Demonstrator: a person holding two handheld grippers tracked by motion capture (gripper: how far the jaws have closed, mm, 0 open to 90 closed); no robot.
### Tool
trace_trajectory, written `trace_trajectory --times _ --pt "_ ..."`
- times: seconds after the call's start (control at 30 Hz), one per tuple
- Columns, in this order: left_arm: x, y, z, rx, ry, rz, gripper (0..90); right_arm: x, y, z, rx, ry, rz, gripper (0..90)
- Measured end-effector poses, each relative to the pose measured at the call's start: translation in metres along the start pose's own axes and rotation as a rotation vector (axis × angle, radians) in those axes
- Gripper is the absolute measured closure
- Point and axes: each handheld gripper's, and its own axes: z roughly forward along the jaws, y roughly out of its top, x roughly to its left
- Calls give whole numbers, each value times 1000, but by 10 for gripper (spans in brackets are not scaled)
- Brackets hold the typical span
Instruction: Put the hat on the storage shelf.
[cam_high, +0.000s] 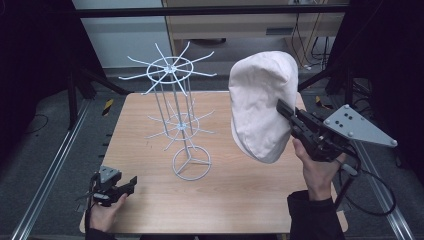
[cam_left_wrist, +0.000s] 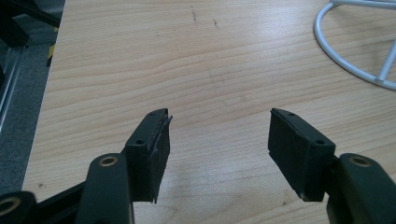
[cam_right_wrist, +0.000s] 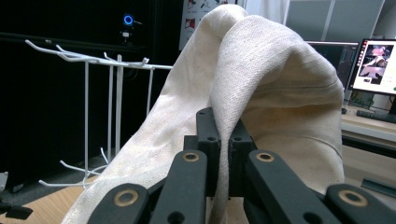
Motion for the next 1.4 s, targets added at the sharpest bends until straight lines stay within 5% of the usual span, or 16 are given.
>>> trace_trajectory --times 0.9,1.4 --pt "1 0 -1 -1 1 0 389 27 36 25 -102 58 -25 881" --pt "1 0 0 1 2 -1 389 46 22 53 -46 122 -47 881"
